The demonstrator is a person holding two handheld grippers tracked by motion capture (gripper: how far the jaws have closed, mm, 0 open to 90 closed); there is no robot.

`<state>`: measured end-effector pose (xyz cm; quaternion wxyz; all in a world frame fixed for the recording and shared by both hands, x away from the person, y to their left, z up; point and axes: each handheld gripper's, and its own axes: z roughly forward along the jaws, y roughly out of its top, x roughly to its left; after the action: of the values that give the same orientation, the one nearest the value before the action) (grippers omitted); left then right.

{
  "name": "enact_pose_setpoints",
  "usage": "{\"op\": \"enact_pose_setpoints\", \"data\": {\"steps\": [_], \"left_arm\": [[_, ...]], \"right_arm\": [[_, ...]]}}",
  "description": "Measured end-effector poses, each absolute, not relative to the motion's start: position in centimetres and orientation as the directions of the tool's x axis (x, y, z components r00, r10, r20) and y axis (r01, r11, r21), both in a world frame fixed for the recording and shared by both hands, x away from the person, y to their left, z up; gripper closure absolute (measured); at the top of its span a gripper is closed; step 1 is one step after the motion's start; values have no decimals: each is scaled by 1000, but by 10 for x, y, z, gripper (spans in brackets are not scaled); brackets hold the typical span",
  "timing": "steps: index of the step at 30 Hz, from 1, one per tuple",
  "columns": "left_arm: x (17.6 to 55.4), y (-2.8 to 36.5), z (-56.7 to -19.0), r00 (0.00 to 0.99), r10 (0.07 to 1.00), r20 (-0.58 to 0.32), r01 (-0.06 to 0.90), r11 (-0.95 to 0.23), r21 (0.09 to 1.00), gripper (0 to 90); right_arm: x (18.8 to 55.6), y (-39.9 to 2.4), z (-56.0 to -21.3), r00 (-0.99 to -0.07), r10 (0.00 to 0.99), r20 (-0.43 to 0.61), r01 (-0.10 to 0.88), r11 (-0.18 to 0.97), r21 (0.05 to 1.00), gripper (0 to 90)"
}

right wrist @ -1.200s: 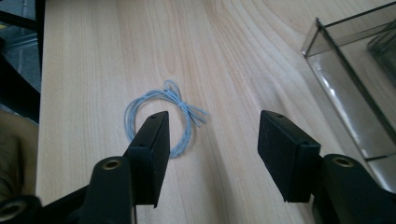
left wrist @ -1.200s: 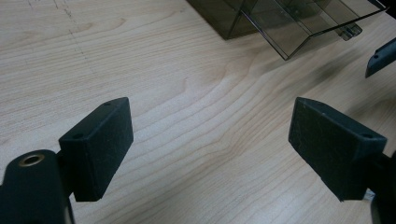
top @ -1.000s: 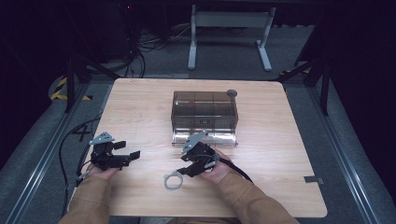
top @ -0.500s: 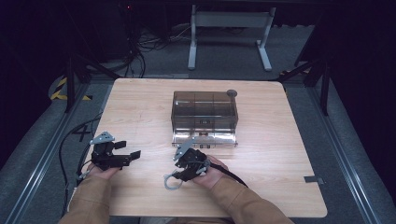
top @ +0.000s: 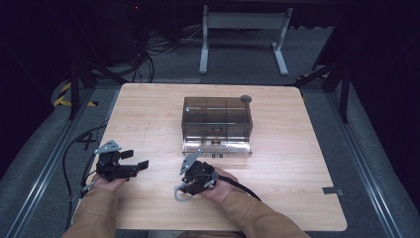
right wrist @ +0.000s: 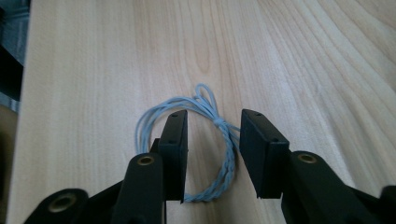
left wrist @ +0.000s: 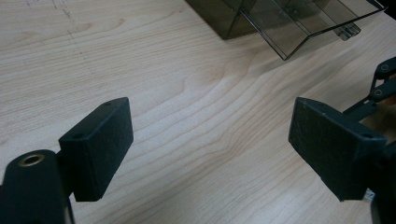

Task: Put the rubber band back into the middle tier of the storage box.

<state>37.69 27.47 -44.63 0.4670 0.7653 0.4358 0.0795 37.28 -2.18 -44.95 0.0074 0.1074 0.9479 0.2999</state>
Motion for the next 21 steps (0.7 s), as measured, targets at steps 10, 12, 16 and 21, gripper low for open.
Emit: {"op": "enact_pose_setpoints", "data": {"steps": [10,12,16,21], "left_arm": [[373,279,-447,598,750,-284,592,-174,787,147],[373,279,-447,596,750,-286,594,-173,786,147],[372,280,-447,597,750,-285,595,-175,785,147],[373,280,-447,598,749,-286,595,-175,784,147]], "right_arm": [[372,-20,-452,-979,203,-20,158,817,554,796],[371,-19,-451,-981,194,-23,150,821,551,854],[370,-18,-451,-983,181,-27,137,827,546,885],[368,-18,-450,-984,174,-45,122,832,542,893]]}}
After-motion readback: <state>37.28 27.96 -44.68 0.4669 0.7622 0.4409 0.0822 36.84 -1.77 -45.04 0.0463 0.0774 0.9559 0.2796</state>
